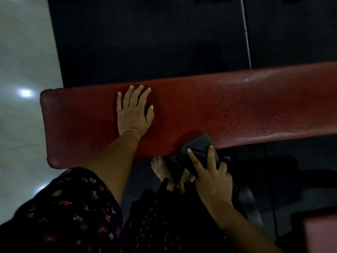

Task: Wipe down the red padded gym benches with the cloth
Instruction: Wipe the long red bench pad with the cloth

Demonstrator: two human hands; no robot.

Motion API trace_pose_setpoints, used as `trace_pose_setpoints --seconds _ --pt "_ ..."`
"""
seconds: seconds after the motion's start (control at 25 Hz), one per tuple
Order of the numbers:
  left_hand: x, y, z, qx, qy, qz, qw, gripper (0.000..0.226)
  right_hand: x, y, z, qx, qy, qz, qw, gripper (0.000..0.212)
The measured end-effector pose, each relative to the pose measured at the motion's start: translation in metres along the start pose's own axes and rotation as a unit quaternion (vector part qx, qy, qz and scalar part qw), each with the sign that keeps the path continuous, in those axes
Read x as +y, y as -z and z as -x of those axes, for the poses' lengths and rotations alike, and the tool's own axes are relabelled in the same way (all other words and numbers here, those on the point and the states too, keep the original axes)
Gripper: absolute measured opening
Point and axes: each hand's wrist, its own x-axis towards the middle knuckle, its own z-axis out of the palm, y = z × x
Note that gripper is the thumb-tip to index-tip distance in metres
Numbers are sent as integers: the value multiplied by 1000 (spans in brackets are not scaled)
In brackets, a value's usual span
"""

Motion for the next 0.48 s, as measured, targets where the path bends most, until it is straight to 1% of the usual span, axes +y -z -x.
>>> trace_pose_setpoints --seconds 0.12,0.24,0.28,0.36,0.48 --pt "-1 -2 0 4 2 2 1000 52 10 4 -2 12 -26 -9 1000 107" --pt "-2 -8 1 31 -15 2 999 52 6 24 -42 43 -55 -1 998 97" --pt "-3 -11 1 44 -25 -1 999 52 4 33 -60 45 -50 14 998 92" --pt "-5 -14 0 66 -34 -10 997 51 0 50 -100 46 -13 50 998 82" --pt "-7 -14 0 56 -36 -13 998 49 -3 79 -161 82 25 74 994 72"
